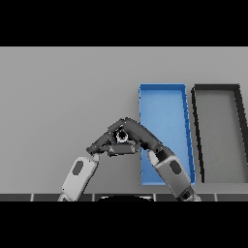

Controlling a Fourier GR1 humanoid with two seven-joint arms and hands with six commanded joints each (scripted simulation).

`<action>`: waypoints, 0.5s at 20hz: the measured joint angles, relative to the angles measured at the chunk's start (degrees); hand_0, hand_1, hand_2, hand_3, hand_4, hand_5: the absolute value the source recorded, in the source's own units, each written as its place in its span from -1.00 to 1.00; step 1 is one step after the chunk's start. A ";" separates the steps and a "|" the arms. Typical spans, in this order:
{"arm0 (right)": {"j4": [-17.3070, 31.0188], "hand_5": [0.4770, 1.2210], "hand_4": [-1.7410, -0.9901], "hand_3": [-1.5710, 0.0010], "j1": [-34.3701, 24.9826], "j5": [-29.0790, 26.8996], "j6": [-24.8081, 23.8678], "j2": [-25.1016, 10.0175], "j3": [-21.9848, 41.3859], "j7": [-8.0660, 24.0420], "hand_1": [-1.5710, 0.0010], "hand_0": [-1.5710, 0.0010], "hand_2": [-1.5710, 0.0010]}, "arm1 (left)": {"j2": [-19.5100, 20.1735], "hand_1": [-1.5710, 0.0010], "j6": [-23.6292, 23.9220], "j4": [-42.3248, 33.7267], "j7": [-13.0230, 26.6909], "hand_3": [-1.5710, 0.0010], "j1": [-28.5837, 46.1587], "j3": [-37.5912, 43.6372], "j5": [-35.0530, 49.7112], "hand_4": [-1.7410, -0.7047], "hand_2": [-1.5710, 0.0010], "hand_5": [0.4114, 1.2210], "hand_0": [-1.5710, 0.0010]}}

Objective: Pick up the blue pipe and place it into the blue bin.

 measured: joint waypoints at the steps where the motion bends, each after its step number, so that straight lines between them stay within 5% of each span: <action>1: 0.22 0.68 -0.90 -0.83 -0.56 0.03 -0.03 0.02 0.49 -1.22 -0.91 -0.91 -0.91 | -0.27 -1.00 0.00 -0.68 0.33 -0.83 0.28 0.14 -0.10 -0.97 -1.00 1.00 -1.00; 7: -0.17 0.92 -0.97 -0.95 0.90 4.64 -0.33 2.17 0.47 -4.98 -0.98 -0.98 -0.98 | -0.63 -1.00 0.35 -1.79 1.00 -0.85 0.47 0.56 -2.86 -0.97 -1.00 1.00 -1.00; 8: -0.03 0.93 -0.98 -0.96 0.86 5.65 -0.11 2.41 0.23 -5.79 -0.98 -0.98 -0.98 | -0.25 -0.71 1.49 -1.57 -0.59 -0.48 0.04 0.76 -4.66 -0.73 -0.65 1.00 -0.86; 10: 0.64 0.96 -0.99 -0.98 0.64 7.41 -0.02 3.69 0.05 -5.78 -0.99 -0.99 -0.99 | 0.91 -0.09 -0.22 -2.05 -0.15 0.05 -0.01 1.34 -5.77 -0.29 -0.05 1.00 -0.19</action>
